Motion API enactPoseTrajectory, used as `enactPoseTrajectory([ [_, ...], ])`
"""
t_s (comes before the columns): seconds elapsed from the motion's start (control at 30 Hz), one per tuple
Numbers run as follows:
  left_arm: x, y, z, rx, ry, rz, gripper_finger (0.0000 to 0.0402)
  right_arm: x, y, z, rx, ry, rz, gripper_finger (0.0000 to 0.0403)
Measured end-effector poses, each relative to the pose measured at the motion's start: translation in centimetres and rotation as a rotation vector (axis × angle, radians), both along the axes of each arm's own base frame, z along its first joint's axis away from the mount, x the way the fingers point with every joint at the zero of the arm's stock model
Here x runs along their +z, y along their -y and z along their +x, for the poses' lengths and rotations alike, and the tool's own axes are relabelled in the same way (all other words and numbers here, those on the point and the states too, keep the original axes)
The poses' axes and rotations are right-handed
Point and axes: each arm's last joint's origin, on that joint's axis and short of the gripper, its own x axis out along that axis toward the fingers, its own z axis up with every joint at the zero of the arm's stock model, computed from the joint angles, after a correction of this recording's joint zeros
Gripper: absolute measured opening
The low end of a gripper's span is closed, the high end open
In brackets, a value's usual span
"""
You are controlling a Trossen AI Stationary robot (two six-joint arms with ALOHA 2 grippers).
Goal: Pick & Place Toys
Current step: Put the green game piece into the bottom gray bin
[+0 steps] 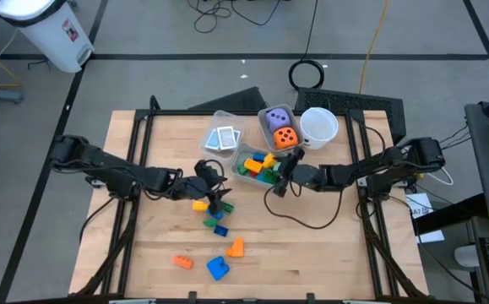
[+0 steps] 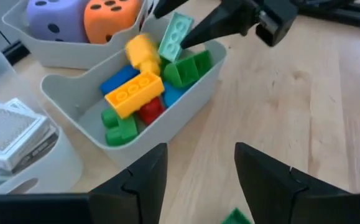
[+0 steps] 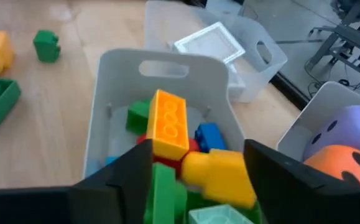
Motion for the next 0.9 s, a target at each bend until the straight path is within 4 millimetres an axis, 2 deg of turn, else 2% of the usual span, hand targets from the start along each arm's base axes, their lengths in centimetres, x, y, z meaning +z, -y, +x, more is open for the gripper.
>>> enactPoseTrajectory([
  [0.17, -0.6, -0.2, -0.7, 0.036, -0.087, -0.013, 0.0191, 0.1, -0.6, 0.0, 0.023, 0.000, -0.005, 0.0277],
  [0.3, -1.8, -0.5, -2.0, 0.112, -0.236, -0.058, 0.0191, 0.3, -1.1, -0.1, 0.048, 0.005, -0.012, 0.0299],
  [0.4, -2.6, -0.7, -3.1, 0.219, -0.334, -0.124, 0.0191, 0.4, -1.3, -0.1, 0.062, -0.005, -0.025, 0.0305],
  [0.53, -3.1, -0.9, -4.0, 0.362, -0.377, -0.241, 0.0191, 0.5, -1.3, -0.1, 0.062, 0.005, -0.025, 0.0305],
  [0.7, -3.6, -0.9, -3.9, 0.477, -0.355, -0.342, 0.0191, 0.5, -1.3, -0.1, 0.059, 0.008, -0.022, 0.0306],
  [0.9, -5.0, -0.7, -3.4, 0.504, -0.426, -0.395, 0.0202, 0.5, -1.3, -0.1, 0.050, 0.020, -0.003, 0.0306],
])
